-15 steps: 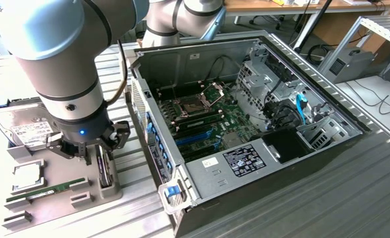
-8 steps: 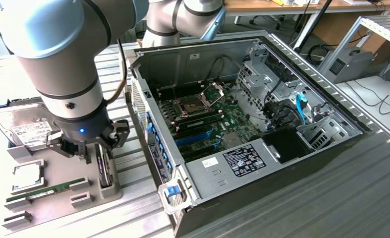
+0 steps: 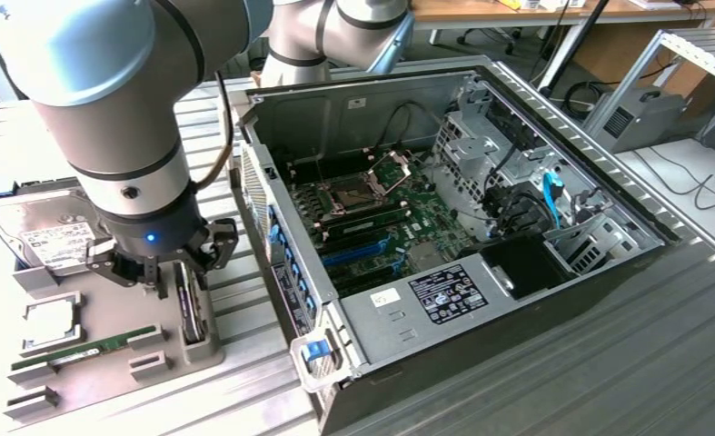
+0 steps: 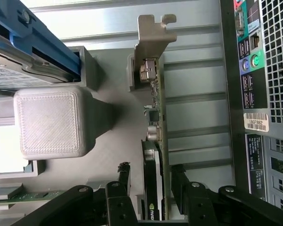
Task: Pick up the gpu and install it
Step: 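Pick up the gpu and move the gpu toward the slot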
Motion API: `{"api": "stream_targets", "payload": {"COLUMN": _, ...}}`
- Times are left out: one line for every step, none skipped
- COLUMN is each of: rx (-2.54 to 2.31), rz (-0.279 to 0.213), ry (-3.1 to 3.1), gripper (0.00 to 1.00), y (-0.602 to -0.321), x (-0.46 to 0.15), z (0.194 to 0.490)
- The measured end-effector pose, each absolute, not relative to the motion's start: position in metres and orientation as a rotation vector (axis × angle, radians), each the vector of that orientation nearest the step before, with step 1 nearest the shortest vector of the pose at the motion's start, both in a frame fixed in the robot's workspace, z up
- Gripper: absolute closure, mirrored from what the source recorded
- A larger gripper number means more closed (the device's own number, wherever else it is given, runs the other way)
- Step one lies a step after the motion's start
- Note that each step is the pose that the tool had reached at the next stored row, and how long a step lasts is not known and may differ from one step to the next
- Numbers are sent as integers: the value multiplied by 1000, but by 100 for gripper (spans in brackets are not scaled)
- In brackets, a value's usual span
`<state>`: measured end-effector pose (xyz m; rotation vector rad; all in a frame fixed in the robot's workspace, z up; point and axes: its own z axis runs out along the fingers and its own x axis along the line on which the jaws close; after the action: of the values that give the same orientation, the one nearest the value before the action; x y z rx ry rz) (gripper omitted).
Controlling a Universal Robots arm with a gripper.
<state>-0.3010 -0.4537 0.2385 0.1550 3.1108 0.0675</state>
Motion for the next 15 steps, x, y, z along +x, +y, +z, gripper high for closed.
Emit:
{"api": "stream_targets", "payload": {"rx": 155, "rz": 67, "ry": 3111, "gripper": 52, "y": -454, "x": -301, "z": 239}}
{"api": "stream_targets", "payload": {"rx": 155, "rz": 67, "ry": 3111, "gripper": 52, "y": -454, "x": -301, "z": 238}}
{"api": "stream_targets", "payload": {"rx": 155, "rz": 67, "ry": 3111, "gripper": 73, "y": -454, "x": -301, "z": 238}}
{"api": "stream_targets", "payload": {"rx": 155, "rz": 67, "ry": 3111, "gripper": 73, "y": -454, "x": -301, "z": 238}}
{"api": "stream_targets", "payload": {"rx": 155, "rz": 67, "ry": 3111, "gripper": 73, "y": -454, "x": -301, "z": 238}}
{"api": "stream_targets", "payload": {"rx": 122, "rz": 68, "ry": 3113, "gripper": 73, "y": -454, "x": -301, "z": 238}}
{"api": "stream_targets", "payload": {"rx": 95, "rz": 68, "ry": 3114, "gripper": 73, "y": -454, "x": -301, "z": 238}}
{"api": "stream_targets", "payload": {"rx": 95, "rz": 68, "ry": 3114, "gripper": 73, "y": -454, "x": -301, "z": 238}}
{"api": "stream_targets", "payload": {"rx": 94, "rz": 68, "ry": 3114, "gripper": 73, "y": -454, "x": -301, "z": 238}}
{"api": "stream_targets", "payload": {"rx": 94, "rz": 69, "ry": 3114, "gripper": 73, "y": -454, "x": -301, "z": 239}}
{"api": "stream_targets", "payload": {"rx": 94, "rz": 69, "ry": 3114, "gripper": 73, "y": -454, "x": -301, "z": 239}}
{"api": "stream_targets", "payload": {"rx": 95, "rz": 68, "ry": 3114, "gripper": 73, "y": -454, "x": -301, "z": 241}}
{"api": "stream_targets", "payload": {"rx": 94, "rz": 68, "ry": 3114, "gripper": 73, "y": -454, "x": -301, "z": 242}}
{"api": "stream_targets", "payload": {"rx": 95, "rz": 68, "ry": 3114, "gripper": 73, "y": -454, "x": -301, "z": 244}}
{"api": "stream_targets", "payload": {"rx": 95, "rz": 68, "ry": 3114, "gripper": 73, "y": -454, "x": -301, "z": 246}}
